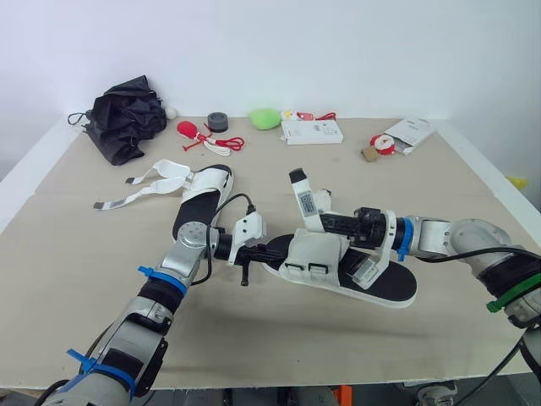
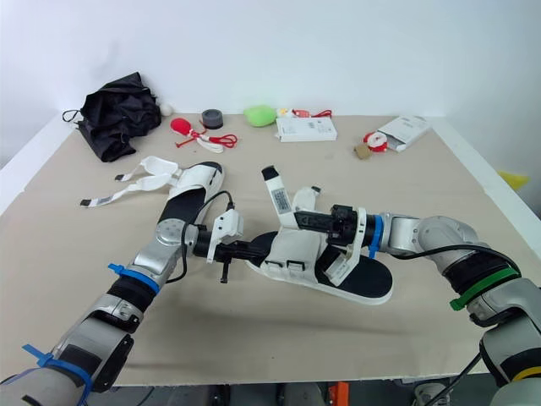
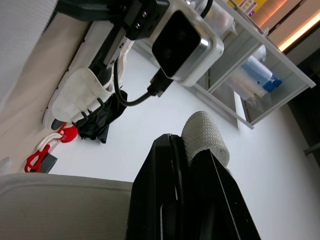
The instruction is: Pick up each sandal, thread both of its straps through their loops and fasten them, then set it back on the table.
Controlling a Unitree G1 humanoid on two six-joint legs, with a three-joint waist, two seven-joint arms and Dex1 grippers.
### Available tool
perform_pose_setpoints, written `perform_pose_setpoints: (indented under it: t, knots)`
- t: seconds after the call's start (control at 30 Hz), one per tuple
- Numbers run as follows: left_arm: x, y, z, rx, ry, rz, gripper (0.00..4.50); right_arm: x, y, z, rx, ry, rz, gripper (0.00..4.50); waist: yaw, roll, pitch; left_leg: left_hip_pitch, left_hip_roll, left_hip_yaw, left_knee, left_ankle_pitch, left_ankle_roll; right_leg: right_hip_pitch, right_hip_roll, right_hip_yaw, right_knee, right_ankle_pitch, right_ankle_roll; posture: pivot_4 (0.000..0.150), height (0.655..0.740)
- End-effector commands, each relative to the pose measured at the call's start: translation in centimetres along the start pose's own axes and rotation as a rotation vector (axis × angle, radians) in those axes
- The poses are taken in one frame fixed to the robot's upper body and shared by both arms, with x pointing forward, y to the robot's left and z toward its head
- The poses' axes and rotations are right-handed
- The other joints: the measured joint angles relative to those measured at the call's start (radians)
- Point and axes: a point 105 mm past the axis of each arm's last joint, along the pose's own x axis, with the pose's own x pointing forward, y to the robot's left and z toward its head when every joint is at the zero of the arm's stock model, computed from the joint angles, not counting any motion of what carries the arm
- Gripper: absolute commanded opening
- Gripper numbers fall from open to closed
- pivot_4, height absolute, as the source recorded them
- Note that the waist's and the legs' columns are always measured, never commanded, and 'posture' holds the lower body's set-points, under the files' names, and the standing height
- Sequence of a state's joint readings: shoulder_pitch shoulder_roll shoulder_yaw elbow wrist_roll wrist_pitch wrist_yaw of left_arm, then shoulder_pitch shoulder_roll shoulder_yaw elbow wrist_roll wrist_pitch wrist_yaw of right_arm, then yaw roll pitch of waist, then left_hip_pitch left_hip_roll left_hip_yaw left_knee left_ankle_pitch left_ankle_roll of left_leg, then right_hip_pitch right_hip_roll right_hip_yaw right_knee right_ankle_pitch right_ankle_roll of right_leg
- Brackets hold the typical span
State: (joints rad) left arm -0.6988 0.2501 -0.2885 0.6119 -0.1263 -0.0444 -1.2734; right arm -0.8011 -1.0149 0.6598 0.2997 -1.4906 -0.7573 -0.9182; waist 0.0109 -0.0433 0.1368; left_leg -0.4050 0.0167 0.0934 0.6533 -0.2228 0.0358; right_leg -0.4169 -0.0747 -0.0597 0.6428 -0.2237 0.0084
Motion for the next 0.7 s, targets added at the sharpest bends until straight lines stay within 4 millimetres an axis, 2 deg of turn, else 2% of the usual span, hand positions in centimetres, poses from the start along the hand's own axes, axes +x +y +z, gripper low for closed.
perform_pose_setpoints:
  t: [0.03,0.23,0.33,0.37,0.4,0.43,0.5,0.57,0.6,0.67,0.7]
  knots:
    - [-0.1,-1.3,-4.3,-0.120,0.138,-0.005,0.00,0.0,-2.7,-1.0,-0.059,-0.053,-0.098,0.06,0.000,0.000,0.000,0.000,0.000,0.000,0.000,0.000,0.000,0.000,0.000,0.000,0.000,0.000,0.000,0.150,0.7400]
    - [-0.1,-1.3,-4.4,-0.124,0.143,-0.005,0.00,-0.3,-4.2,-1.5,-0.106,-0.024,-0.218,0.06,0.000,0.001,0.001,-0.001,0.000,0.000,0.000,0.000,0.000,-0.001,0.000,0.000,0.000,0.000,0.000,0.150,0.7400]
    - [-0.1,-1.3,-4.4,-0.124,0.144,-0.007,0.00,-0.3,-3.5,-1.7,-0.118,-0.007,-0.189,0.06,0.000,0.001,0.001,-0.002,0.000,0.000,0.000,0.000,0.000,-0.001,0.000,0.000,0.000,0.000,0.000,0.150,0.7400]
    - [-0.1,-1.2,-4.3,-0.124,0.144,-0.007,0.00,-0.4,-1.9,-1.8,-0.085,0.005,-0.101,0.06,0.000,0.001,0.001,-0.002,0.000,0.000,0.000,0.000,0.000,-0.001,0.000,0.000,0.000,0.000,0.000,0.150,0.7400]
    - [-0.1,-1.2,-4.3,-0.124,0.144,-0.007,0.00,-0.8,1.8,-1.4,-0.128,0.004,0.088,0.06,-0.002,0.001,0.001,-0.002,0.000,0.000,0.000,0.000,0.000,-0.001,0.000,0.000,0.000,0.000,0.000,0.150,0.7400]
    - [-0.1,-1.2,-4.3,-0.123,0.144,-0.010,0.00,-1.4,5.3,0.8,-0.265,-0.145,0.285,0.06,-0.004,0.001,0.001,-0.001,0.000,0.000,0.000,0.000,0.000,-0.001,0.000,0.000,0.000,0.000,0.000,0.150,0.7400]
    - [-0.1,-1.1,-4.2,-0.123,0.144,-0.012,0.00,-1.7,6.4,-1.1,-0.177,0.038,0.368,0.06,-0.005,-0.001,-0.001,0.000,0.000,0.000,0.001,0.001,0.001,0.000,0.000,0.000,0.000,0.001,0.001,0.150,0.7400]
    - [0.0,-1.1,-4.1,-0.131,0.135,-0.012,0.00,-1.3,4.8,-2.1,-0.042,0.137,0.242,0.72,-0.005,-0.005,-0.001,0.005,0.002,-0.002,0.001,0.001,0.001,0.002,0.001,-0.002,-0.001,0.001,0.001,0.150,0.7400]
    - [0.1,-1.0,-3.8,-0.140,0.122,-0.010,0.00,-1.3,4.9,-2.7,-0.017,0.174,0.248,0.98,-0.005,-0.005,-0.001,0.006,0.002,-0.003,0.002,0.001,0.001,0.007,0.001,-0.004,-0.002,0.001,0.001,0.150,0.7400]
    - [0.2,-1.0,-3.4,-0.148,0.108,-0.015,0.00,-1.2,4.1,-3.2,-0.032,0.190,0.182,2.00,-0.006,-0.004,0.000,0.006,0.002,-0.002,0.002,0.000,0.001,0.007,0.000,-0.004,-0.002,0.001,0.002,0.150,0.7400]
    - [0.2,-1.0,-3.4,-0.147,0.108,-0.016,0.00,-1.1,4.0,-3.2,-0.020,0.192,0.175,2.30,-0.006,-0.004,0.000,0.006,0.002,-0.002,0.002,0.001,0.001,0.007,0.000,-0.004,-0.002,0.001,0.002,0.150,0.7400]
